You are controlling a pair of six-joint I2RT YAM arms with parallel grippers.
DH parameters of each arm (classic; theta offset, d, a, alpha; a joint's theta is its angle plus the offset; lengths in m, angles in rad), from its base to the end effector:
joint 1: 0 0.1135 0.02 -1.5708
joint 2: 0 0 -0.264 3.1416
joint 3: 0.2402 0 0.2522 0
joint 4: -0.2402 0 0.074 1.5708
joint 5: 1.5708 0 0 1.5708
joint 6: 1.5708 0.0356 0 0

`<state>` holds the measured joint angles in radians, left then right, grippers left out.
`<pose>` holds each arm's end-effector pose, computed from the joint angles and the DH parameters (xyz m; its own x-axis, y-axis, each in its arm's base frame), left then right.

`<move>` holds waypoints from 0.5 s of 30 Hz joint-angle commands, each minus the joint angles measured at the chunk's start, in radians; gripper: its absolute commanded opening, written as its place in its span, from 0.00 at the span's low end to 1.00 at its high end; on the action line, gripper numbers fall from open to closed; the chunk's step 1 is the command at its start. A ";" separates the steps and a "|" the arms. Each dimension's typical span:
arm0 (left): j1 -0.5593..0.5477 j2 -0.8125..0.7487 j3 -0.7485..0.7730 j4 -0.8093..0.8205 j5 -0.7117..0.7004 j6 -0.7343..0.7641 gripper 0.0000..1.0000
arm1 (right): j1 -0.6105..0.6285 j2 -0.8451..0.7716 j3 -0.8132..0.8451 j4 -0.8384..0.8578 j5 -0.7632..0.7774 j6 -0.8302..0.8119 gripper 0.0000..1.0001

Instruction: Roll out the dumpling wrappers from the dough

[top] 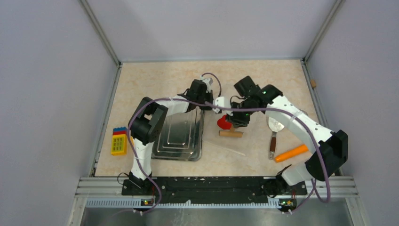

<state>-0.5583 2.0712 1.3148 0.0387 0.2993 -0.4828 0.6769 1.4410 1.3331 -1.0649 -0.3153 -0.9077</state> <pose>0.3739 -0.2459 0.1496 -0.8165 -0.0131 -0.5772 0.3562 0.7753 -0.5215 0.2095 0.1825 0.3091 0.1008 -0.8802 -0.4639 -0.9906 -0.0452 -0.1295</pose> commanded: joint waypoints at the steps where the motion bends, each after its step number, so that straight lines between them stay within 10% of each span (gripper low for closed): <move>1: -0.016 0.063 -0.018 -0.076 -0.033 0.042 0.00 | -0.176 0.051 0.090 0.012 -0.174 0.202 0.00; 15: -0.016 0.064 -0.014 -0.094 -0.034 0.058 0.00 | -0.590 0.248 0.060 0.181 -0.554 0.638 0.00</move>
<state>-0.5591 2.0712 1.3148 0.0383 0.2989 -0.4740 0.1333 1.6482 1.3735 -0.9657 -0.7193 -0.4023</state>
